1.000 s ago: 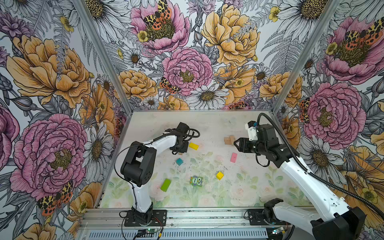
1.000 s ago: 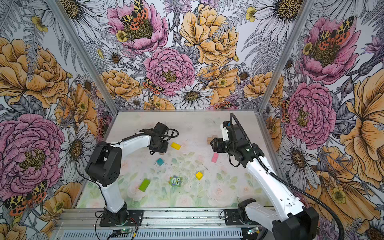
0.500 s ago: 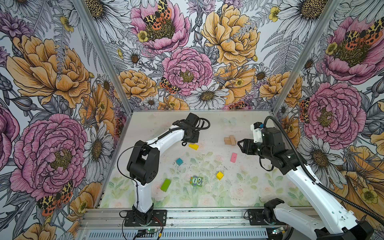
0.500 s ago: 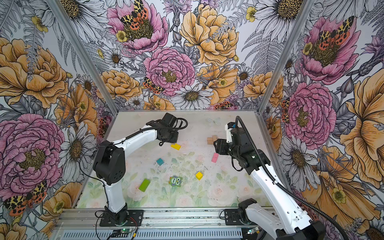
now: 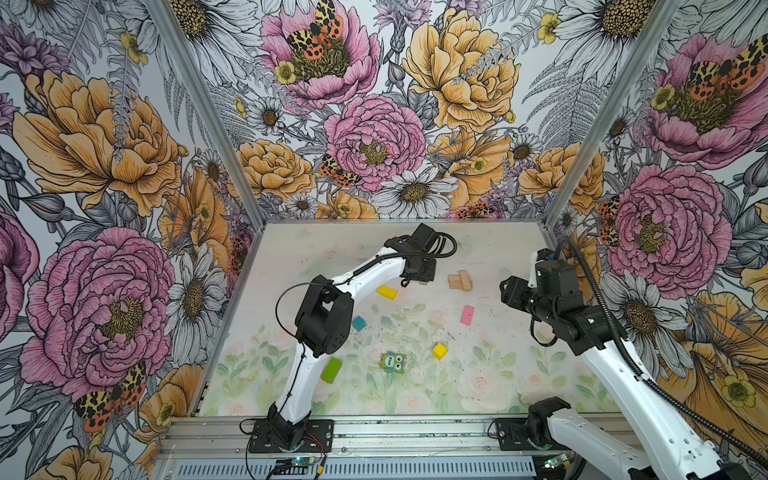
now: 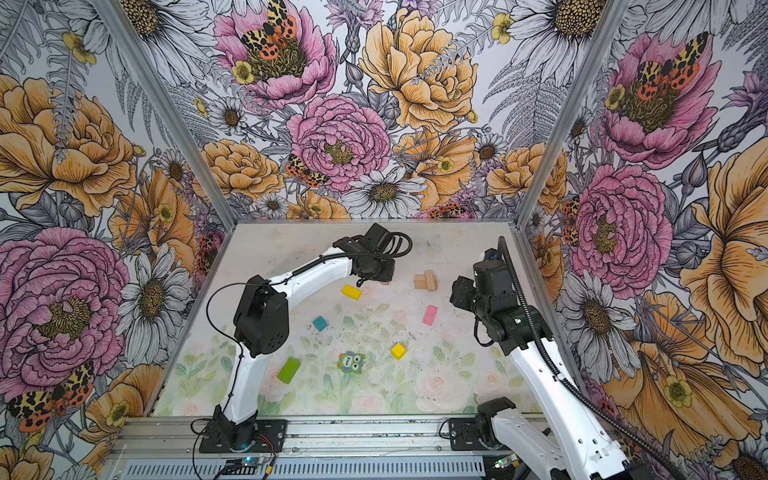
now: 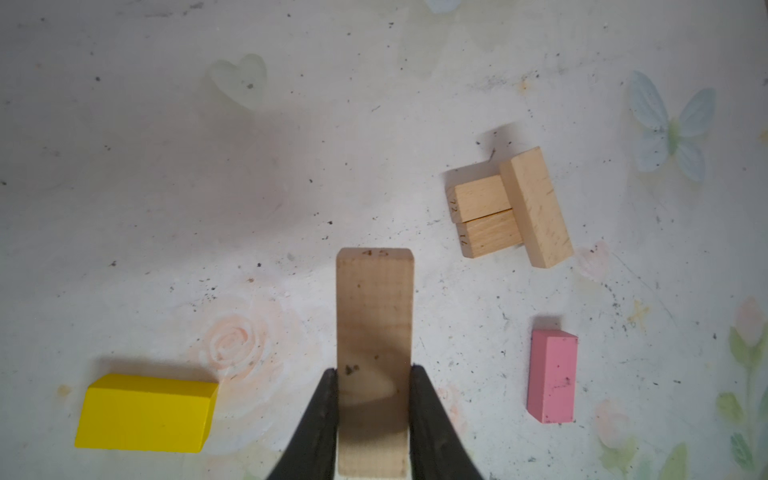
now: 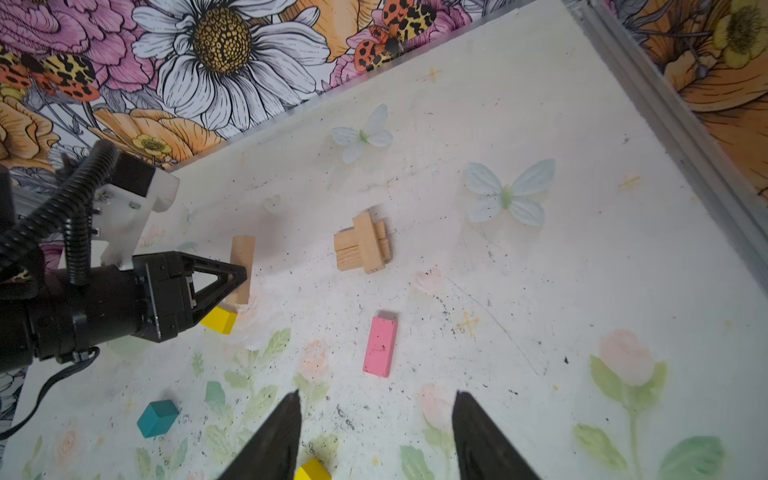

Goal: Build the wood block tower
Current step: 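Carry the held block with the left gripper over the stack, then lower the held block onto the stack beside the crosswise top block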

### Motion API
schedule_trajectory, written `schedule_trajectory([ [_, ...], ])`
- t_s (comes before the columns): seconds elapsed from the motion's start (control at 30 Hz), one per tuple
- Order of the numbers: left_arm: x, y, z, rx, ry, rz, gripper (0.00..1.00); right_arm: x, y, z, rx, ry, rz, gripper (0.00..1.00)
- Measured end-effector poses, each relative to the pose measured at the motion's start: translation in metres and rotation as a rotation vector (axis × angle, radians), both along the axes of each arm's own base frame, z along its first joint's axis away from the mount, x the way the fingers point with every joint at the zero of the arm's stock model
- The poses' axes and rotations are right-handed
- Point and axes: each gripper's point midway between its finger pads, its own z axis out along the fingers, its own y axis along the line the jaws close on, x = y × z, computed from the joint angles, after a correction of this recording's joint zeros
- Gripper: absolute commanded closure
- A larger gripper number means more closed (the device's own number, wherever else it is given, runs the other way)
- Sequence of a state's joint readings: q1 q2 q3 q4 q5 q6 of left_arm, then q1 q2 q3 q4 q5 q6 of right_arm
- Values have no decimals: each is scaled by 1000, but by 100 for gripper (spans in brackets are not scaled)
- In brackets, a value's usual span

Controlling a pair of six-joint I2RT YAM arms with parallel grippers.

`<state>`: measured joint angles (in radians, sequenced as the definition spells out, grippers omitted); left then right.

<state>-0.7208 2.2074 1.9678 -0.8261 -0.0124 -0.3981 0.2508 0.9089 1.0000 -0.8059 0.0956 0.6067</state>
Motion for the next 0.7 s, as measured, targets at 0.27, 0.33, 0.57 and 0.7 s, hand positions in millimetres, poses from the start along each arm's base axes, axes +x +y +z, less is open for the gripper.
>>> schedule_trajectory([
  [0.27, 4, -48, -14, -43, 0, -15, 84, -5, -8, 2, 28, -10, -48, 40],
  [0.33, 7, -54, -19, -52, 3, -7, 84, -6, -9, 3, 32, -15, -54, 40],
  [0.57, 13, -70, -22, -80, -2, 22, 84, -9, -11, 8, 43, -35, -63, 40],
  [0.7, 12, -78, -18, -96, -9, 46, 84, -9, -13, 6, 42, -33, -70, 40],
])
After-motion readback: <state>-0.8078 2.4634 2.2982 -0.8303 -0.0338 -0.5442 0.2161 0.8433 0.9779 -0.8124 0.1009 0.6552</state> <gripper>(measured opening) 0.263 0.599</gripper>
